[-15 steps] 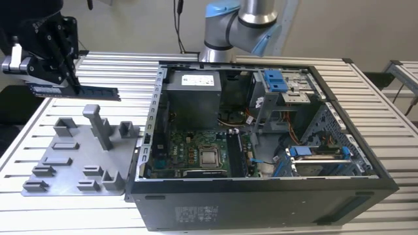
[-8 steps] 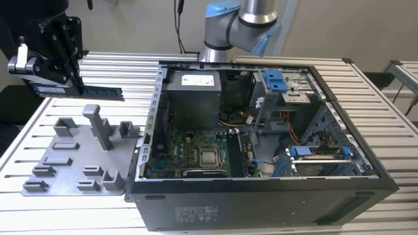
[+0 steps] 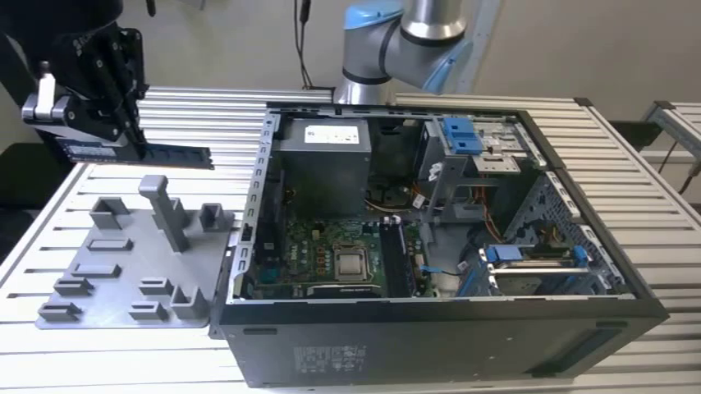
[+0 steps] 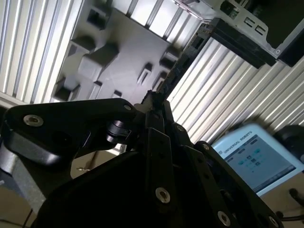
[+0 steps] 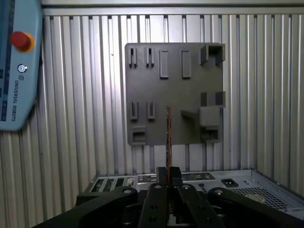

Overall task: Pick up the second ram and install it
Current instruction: 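Pick up the second ram and move it above second insertion slot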

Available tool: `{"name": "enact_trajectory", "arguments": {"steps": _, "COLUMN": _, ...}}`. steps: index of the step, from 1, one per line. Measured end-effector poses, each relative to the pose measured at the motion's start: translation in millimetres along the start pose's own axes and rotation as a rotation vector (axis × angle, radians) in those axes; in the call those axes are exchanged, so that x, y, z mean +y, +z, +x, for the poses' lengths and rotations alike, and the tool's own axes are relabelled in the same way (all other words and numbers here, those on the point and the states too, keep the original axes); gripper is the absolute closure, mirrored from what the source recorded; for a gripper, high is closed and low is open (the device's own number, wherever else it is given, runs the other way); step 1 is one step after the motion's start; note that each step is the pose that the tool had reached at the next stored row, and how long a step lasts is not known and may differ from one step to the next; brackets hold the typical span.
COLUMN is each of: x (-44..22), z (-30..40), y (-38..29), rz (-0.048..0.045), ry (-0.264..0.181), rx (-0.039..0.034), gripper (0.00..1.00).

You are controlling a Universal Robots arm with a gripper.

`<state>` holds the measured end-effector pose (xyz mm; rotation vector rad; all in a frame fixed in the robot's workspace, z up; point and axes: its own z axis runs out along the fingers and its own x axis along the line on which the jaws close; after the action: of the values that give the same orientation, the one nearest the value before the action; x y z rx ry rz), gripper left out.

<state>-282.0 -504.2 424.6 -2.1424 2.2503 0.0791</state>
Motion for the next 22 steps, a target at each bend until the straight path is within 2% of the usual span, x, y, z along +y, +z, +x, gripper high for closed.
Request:
{"name": "enact_trajectory", "arguments": {"steps": 3, "x": -5.3, "z": -0.3, "y": 0.0, "rz": 0.0001, "ry": 0.000, "rx": -0.0002, "gripper": 0.85}}
{"name": "enact_trajectory", "arguments": {"steps": 13, "x": -31.1, "z": -1.5, "y": -0.3, "rz": -0.0002, "ry": 0.000, "rx": -0.0001, "gripper": 0.85}}
{"name": "enact_trajectory", "arguments": {"steps": 22, "x": -46.9, "z": -2.3, "y": -0.4, "rz": -0.0002, "ry": 0.000, "rx": -0.0001, "gripper": 0.85}}
